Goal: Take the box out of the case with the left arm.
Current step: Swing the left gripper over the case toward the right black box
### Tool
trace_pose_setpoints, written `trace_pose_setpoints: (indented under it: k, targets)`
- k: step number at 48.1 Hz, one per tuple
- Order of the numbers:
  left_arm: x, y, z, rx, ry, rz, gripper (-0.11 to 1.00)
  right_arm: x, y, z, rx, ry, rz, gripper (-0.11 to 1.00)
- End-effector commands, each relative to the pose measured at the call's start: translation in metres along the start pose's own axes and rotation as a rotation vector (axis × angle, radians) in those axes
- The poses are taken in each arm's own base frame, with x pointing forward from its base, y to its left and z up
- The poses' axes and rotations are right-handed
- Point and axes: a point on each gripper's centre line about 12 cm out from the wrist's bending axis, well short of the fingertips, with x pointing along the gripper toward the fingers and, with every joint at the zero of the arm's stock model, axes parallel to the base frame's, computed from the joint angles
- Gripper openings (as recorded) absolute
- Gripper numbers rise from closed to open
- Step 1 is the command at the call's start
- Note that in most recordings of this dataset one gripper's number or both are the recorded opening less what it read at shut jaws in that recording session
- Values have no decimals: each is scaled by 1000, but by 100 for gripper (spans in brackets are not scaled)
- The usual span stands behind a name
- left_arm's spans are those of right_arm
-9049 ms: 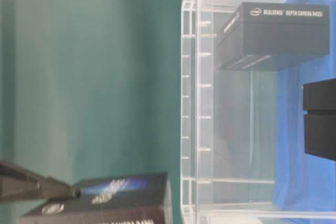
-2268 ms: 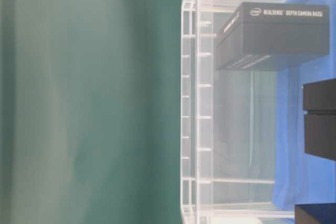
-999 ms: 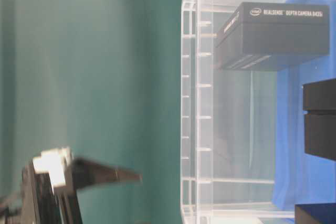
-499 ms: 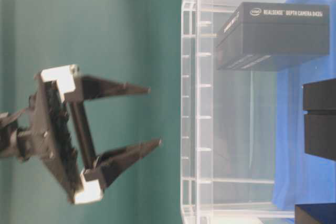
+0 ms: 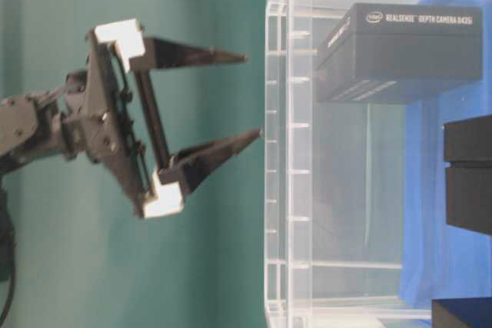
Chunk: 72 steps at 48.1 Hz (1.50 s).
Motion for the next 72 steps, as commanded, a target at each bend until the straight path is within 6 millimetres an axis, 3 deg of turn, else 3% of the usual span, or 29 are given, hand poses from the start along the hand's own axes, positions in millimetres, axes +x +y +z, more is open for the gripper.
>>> trace_pose_setpoints:
  k: [1, 28, 72]
  targets:
    - [-16, -13, 5, -1, -19, -53, 89, -4, 0, 1, 1, -17, 3, 0]
    - [-10, -29, 10, -3, -19, -52, 89, -5, 0, 0, 2, -19, 5, 0]
    - [-2, -26, 1, 11, 4, -6, 89, -5, 0, 0, 9, -19, 9, 0]
